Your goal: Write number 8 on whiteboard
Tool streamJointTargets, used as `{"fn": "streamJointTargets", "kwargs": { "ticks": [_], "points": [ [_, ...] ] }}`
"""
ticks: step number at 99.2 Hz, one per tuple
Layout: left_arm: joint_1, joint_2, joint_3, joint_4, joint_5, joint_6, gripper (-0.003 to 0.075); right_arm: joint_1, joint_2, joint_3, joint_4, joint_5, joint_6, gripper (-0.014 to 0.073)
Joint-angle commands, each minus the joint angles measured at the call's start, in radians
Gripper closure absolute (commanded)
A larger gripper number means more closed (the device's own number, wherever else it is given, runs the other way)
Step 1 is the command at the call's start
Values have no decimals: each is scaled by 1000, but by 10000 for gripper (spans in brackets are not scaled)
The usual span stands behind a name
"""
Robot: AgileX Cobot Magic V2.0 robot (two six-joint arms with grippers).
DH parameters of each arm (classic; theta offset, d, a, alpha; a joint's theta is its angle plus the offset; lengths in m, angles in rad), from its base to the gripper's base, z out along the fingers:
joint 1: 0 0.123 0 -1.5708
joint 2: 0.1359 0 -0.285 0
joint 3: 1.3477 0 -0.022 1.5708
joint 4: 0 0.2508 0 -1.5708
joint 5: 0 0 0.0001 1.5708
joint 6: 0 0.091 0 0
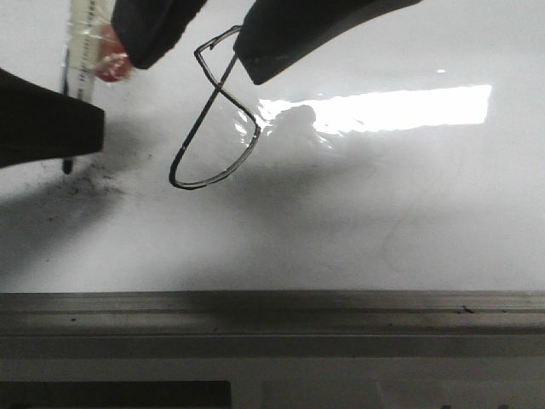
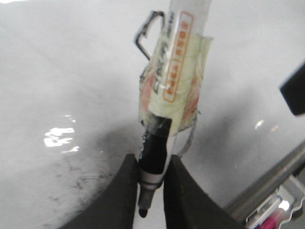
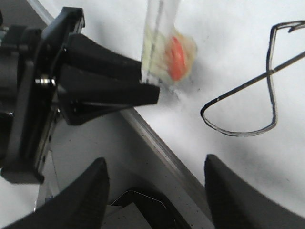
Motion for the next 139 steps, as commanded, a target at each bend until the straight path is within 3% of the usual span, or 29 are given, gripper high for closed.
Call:
{"fn": "streamJointTargets", "kwargs": {
  "ticks": [1,27,93,102,119,126,139],
  "points": [
    [24,-40,-31,-142,-40,1,741,-2,-21,-27,2,-71,0,218],
    [91,-10,-72,-205,149,1,741,-2,-21,-27,2,-71,0,218],
    [91,75,-83,-308,189,-6,734,0,-21,-27,16,-58,0,218],
    [91,75,-83,-308,206,-6,652,0,-21,-27,16,-50,0,218],
    [91,75,-83,-324,210,-6,344,0,-26,-27,16,-48,0,219],
    [91,75,-83,-347,219,-6,297,0,-29,-27,16,-48,0,234],
    [91,75,-83,-347,250,-6,297,0,-47,-27,16,-47,0,286]
  ]
}}
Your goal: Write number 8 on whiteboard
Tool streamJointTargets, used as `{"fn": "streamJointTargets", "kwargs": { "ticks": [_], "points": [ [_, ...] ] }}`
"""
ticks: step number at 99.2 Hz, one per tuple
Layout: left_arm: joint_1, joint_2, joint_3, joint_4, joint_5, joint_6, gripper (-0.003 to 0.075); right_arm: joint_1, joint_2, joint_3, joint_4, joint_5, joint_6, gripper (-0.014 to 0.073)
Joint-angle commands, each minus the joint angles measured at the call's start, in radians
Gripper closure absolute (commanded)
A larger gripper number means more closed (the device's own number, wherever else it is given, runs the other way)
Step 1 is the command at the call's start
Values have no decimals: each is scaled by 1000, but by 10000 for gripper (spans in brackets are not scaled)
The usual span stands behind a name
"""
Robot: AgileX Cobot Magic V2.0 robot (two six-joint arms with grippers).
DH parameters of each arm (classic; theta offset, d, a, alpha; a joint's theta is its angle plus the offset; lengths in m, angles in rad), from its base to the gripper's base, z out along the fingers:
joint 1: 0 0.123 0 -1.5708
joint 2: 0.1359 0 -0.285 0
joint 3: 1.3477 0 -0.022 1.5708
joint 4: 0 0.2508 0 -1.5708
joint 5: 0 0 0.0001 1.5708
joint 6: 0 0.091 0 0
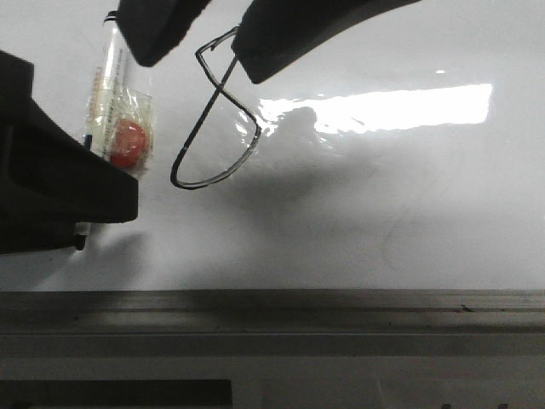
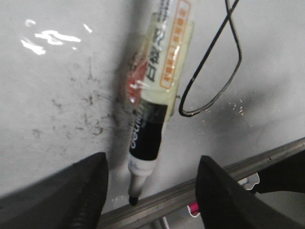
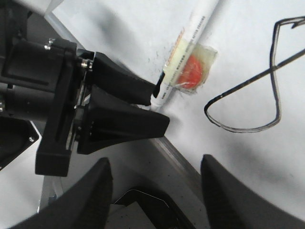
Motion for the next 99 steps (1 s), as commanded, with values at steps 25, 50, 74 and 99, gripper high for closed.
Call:
{"fn": "streamJointTargets", "kwargs": {
  "ticks": [25,50,74,99],
  "points": [
    [1,-38,-19,-16,22,-8,314,0,-112,-25,-8,-49,0,564],
    [1,-155,-4,65,27,-5,738,0,-276,107,-94,-165,0,657],
    [1,-330,68,107,-19,-5,741,0,-509,356,-199,-364,0,657],
    [1,-563,197,262,-35,-5,741,0,-789,584,-284,-411,-8,657]
  ]
}}
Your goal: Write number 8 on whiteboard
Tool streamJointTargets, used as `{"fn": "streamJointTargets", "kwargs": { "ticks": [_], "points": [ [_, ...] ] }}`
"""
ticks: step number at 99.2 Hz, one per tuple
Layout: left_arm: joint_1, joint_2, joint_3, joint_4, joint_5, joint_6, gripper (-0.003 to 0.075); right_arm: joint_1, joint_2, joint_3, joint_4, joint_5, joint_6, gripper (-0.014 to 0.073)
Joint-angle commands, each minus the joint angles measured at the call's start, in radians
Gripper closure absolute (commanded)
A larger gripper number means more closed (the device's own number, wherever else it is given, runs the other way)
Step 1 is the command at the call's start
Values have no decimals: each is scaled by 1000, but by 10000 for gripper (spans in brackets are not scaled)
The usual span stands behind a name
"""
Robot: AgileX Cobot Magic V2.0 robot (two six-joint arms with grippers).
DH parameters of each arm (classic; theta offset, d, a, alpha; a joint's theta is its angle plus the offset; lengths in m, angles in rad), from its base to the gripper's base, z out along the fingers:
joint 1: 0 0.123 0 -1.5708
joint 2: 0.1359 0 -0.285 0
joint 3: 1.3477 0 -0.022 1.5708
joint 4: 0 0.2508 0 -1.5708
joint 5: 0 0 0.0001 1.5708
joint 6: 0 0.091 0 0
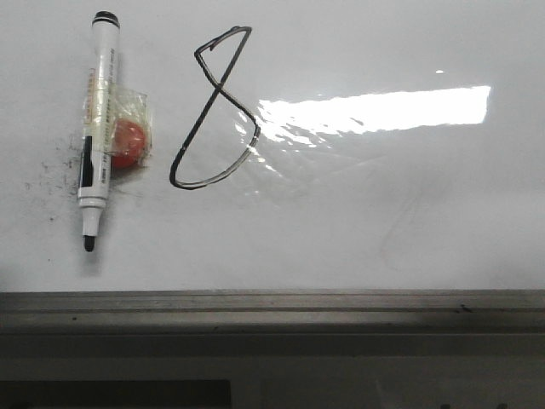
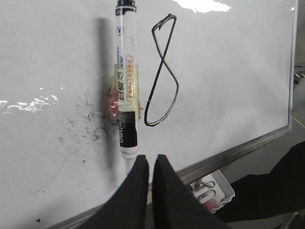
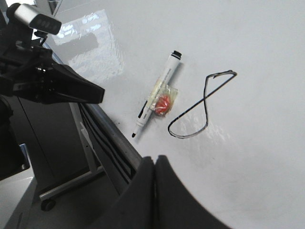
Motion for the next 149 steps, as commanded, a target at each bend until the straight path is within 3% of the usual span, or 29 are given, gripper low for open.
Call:
{"fn": "streamJointTargets", "kwargs": {
  "ticks": [1,33,120,131,149],
  "points": [
    [-1,-74,15,58,-53,-5,741,0,-76,38,-53,-84,-8,657],
    [-1,-207,83,72,-49,-5,741,0,-301,183,-107,-24,-8,657],
    [-1,-207,83,79,-43,-5,741,0,-306,200,-107,-9,-8,657],
    [35,-207,83,208,-43,-5,741,0,-306,200,-107,-9,-8,657],
    [216,-207,83,498,-36,-8,741,0,-306,200,-107,-9,-8,657]
  ]
}}
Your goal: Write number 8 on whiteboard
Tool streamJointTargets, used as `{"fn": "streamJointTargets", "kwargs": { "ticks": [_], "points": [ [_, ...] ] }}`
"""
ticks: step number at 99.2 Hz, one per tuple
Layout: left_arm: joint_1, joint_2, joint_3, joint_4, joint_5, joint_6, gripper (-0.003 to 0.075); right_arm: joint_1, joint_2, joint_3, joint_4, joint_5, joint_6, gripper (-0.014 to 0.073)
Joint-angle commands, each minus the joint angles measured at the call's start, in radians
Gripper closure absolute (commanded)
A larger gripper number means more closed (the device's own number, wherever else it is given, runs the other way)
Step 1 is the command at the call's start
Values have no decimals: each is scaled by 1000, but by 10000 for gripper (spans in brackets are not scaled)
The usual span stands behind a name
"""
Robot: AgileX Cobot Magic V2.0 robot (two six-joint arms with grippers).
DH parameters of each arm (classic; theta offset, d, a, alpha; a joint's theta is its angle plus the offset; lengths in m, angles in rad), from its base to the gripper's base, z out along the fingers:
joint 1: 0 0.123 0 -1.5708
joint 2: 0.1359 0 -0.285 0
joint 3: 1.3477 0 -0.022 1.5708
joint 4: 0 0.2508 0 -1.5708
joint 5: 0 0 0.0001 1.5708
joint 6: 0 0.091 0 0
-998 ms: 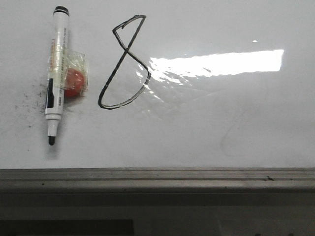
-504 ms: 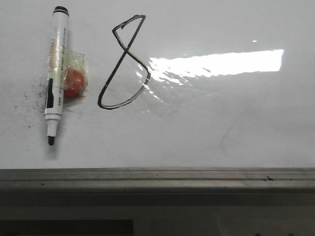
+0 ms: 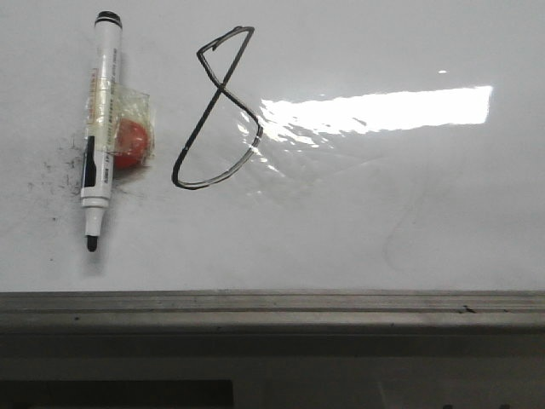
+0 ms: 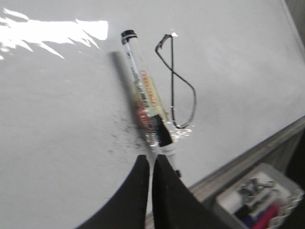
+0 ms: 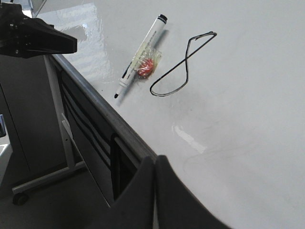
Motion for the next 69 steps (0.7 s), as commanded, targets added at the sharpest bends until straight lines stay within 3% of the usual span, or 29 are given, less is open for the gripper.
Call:
{"fn": "streamJointTargets", "kwargs": {
  "ticks": [1,12,24,32,46,54,69],
  "points": [
    [89,6,-29,133,-48,-10,741,0,7,-23,-18,-68,-6,657],
    [217,-7,-29,150,-5,-30,741,0,7,-23,-18,-68,-6,657],
    [375,-122,-23,163,103,-108,741,0,7,-23,-18,-68,-6,657],
    [492,-201,3,214,103,-138,741,0,7,-23,-18,-68,-6,657],
    [662,-305,74,391,90,-401,741,0,7,-23,-18,-68,-6,657],
    [725,-347,115,511,90,-549,741,0,7,-23,-18,-68,-6,657],
    [762,-344,110,532,139,-558,741,0,7,-23,-18,-68,-6,657]
  ]
}}
